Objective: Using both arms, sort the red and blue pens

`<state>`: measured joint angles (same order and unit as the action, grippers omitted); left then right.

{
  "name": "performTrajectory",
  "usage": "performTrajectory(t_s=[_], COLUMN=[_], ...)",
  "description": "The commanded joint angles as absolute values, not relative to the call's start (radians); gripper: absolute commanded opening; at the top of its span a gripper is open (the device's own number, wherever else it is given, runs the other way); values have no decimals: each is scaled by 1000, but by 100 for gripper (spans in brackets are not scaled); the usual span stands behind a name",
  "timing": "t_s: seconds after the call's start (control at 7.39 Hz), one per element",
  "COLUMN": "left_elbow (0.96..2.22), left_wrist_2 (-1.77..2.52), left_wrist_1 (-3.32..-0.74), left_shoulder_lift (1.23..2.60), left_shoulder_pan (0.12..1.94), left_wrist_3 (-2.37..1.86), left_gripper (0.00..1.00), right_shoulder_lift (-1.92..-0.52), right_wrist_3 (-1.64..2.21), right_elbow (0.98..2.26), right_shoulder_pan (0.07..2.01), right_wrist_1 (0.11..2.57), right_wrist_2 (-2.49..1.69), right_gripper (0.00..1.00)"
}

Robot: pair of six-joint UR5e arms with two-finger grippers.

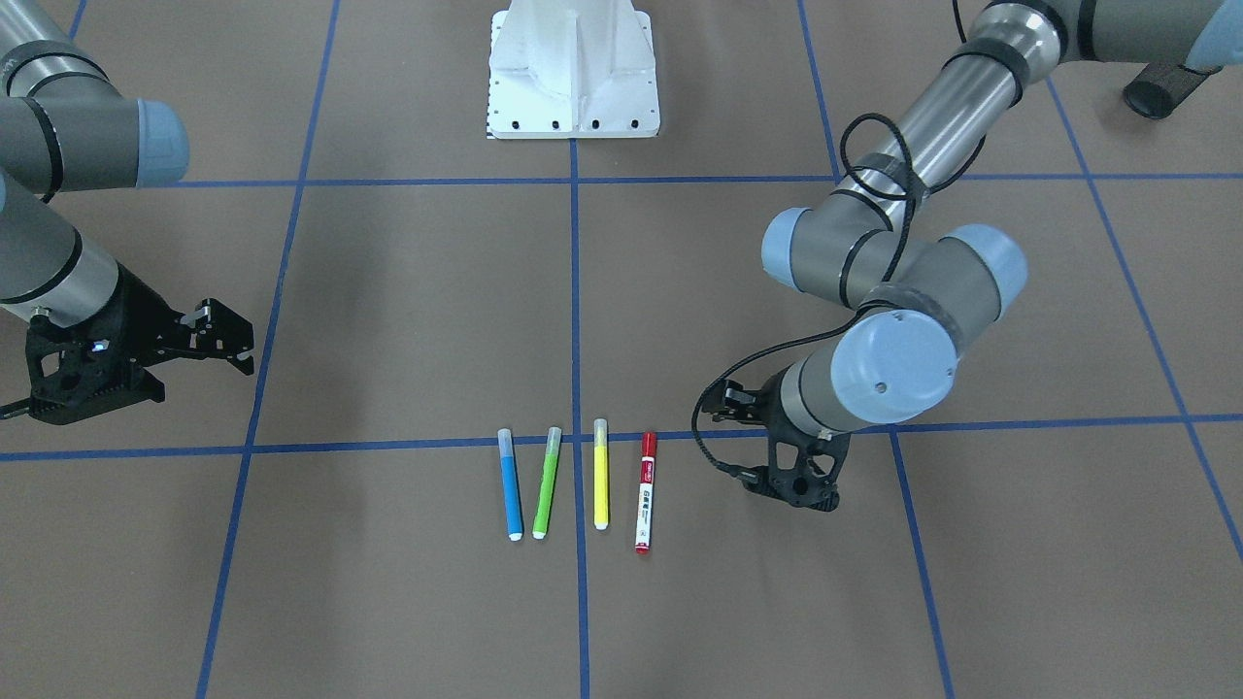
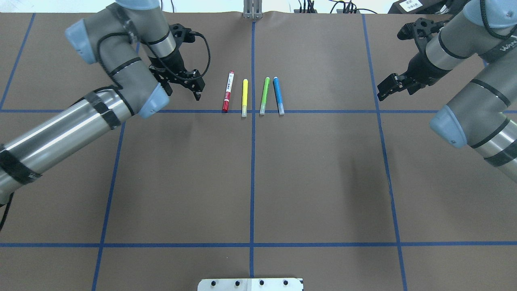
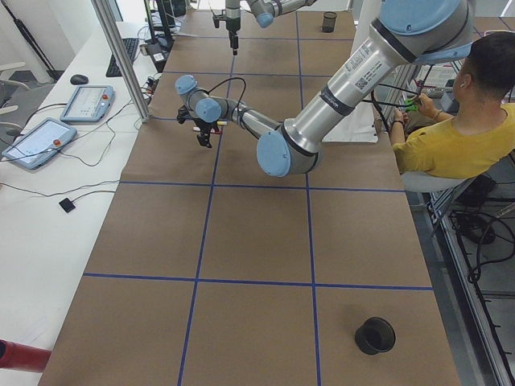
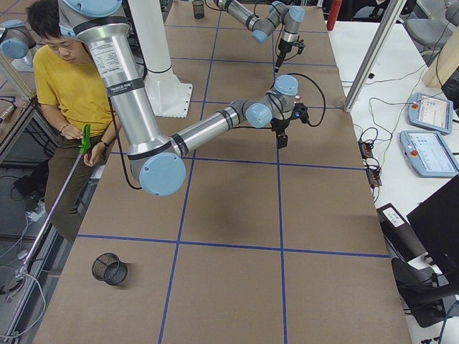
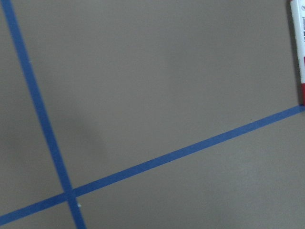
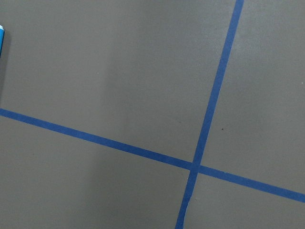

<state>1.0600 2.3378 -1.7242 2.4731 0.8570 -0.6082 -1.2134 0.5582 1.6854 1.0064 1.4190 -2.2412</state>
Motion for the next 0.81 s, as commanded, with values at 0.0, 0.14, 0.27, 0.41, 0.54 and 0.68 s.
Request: performTrajectory(t_s=[0.0,0.14,0.27,0.41,0.54,0.68], left_elbow=[875,842,818,795,787,785], left_wrist_2=[2260,2255,2250,2199,2195,2195], left_wrist_1=[-1720,-1718,-1718,-1720,-1720,-1721], left_shoulder_lift=[2635,2655,2663,2674,2683,2689], left_shoulder_pan=[809,801,789,769,764,758], left_wrist_3=[-702,-713,-725,-721,-724,-730], left_gripper=[100,99,97,93,86,78], right_shoulder_lift=[-1215,-1215,-1215,-1215,-1216,-1216], right_wrist_3=[558,558,558,558,558,558], right_elbow=[1684,1684,1684,1684,1684,1681], right_shoulder_pan=[1006,1006,1003,1002,1000,1000], right_wrist_1=[1419,1419,1419,1419,1419,1419], right_wrist_2=[-2241,-2240,-2238,-2237,-2237,-2237], right_gripper=[99,99,99,99,99,99])
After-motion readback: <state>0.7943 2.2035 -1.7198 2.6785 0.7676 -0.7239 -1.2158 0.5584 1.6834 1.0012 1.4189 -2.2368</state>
